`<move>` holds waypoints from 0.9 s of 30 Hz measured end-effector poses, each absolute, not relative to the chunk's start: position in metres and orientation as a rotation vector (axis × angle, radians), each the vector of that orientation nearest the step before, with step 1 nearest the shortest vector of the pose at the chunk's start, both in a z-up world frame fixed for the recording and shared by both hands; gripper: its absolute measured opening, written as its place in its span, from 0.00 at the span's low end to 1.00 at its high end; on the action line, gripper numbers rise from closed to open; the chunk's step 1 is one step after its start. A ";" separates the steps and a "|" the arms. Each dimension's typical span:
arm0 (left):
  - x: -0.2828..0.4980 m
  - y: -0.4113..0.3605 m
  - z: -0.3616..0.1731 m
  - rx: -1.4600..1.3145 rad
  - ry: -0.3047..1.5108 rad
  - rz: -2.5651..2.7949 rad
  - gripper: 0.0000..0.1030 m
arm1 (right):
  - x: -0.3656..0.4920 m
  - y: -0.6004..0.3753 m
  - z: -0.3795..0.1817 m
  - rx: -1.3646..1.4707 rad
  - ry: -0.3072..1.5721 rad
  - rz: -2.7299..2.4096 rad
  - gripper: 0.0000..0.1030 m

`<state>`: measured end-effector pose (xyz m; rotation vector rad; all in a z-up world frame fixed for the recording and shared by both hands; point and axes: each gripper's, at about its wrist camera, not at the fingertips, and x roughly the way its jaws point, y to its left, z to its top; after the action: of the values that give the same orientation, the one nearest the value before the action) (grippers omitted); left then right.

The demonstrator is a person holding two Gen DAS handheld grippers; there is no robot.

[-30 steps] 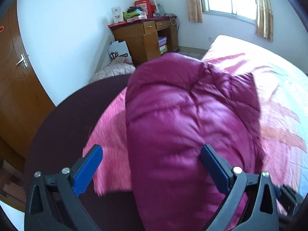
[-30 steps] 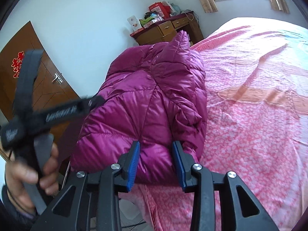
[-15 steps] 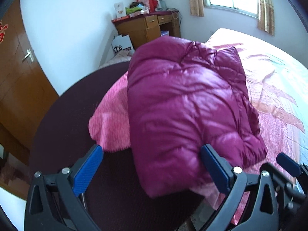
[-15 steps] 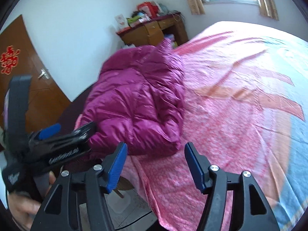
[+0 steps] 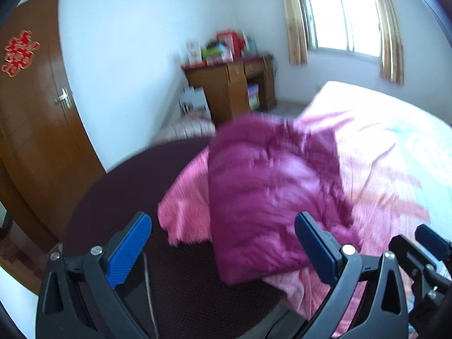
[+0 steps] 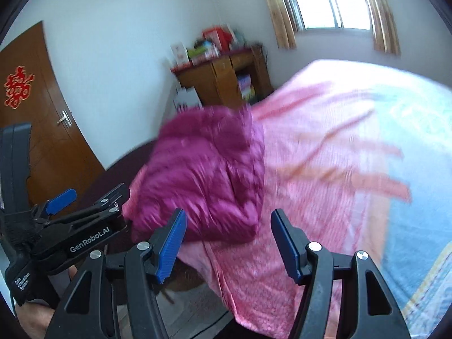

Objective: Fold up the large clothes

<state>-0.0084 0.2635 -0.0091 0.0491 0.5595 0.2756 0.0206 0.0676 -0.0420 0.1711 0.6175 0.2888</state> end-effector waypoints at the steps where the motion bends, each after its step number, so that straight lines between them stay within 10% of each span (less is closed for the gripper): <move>1: -0.014 0.263 -0.002 0.043 0.522 0.276 1.00 | 0.014 0.068 -0.032 0.156 0.573 0.287 0.62; 27: -0.054 0.253 0.041 -0.013 0.297 0.255 1.00 | -0.051 0.058 0.048 0.114 0.152 0.165 0.82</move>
<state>-0.0537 0.2525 0.0413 -0.0132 0.2972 0.2555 -0.0507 0.0584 0.0484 0.1141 0.1525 0.1647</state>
